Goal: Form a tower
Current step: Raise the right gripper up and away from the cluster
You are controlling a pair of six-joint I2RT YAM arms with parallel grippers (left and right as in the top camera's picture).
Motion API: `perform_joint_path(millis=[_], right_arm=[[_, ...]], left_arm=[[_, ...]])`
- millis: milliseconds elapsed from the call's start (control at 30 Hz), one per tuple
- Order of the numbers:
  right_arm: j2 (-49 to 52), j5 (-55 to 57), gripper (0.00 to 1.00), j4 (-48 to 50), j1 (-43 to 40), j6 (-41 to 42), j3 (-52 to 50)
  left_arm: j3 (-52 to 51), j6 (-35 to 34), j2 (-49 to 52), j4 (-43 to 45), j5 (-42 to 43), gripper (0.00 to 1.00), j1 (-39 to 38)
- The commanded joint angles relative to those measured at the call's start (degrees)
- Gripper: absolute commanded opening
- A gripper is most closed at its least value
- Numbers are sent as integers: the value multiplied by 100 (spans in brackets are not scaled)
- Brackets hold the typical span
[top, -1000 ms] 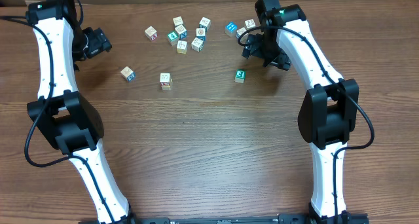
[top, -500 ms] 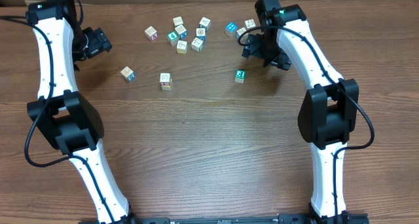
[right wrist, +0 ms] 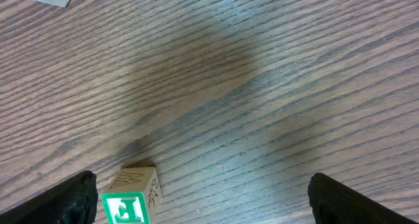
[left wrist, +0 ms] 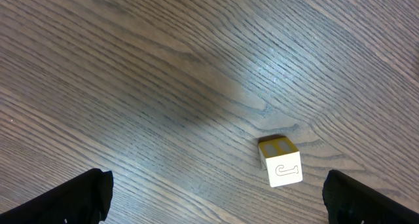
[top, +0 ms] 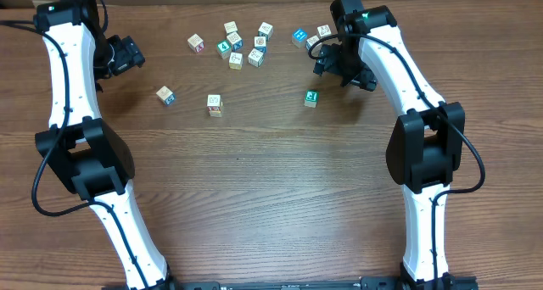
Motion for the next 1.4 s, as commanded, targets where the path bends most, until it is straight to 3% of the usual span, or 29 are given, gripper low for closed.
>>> perform_joint_path(millis=[0,633,900,1133,1233,1333,1367], right_arm=[[-245,-11,100,13,24,0,-22],[-245,-11,100,13,24,-2,-22],[-245,9,100,1167,24,-2,-22],[-247,-308,100,1158,31,-4,-20],[-247,-761,100,1132,20,-780,-13],[-251,-1047,89,1211,-9,-1056,4],[-251,-1051,79,1169,-9,-1056,52]], left_arm=[[103,-122,-109,9,-11,100,11],[103,-122,-109,9,-11,99,11],[103,-122,-109,9,-11,100,11],[103,-122,-109,9,-11,99,11],[103,-122,-109,9,-11,99,11],[103,-122,-109,9,-11,99,11],[103,-122,-109,9,-11,99,11]])
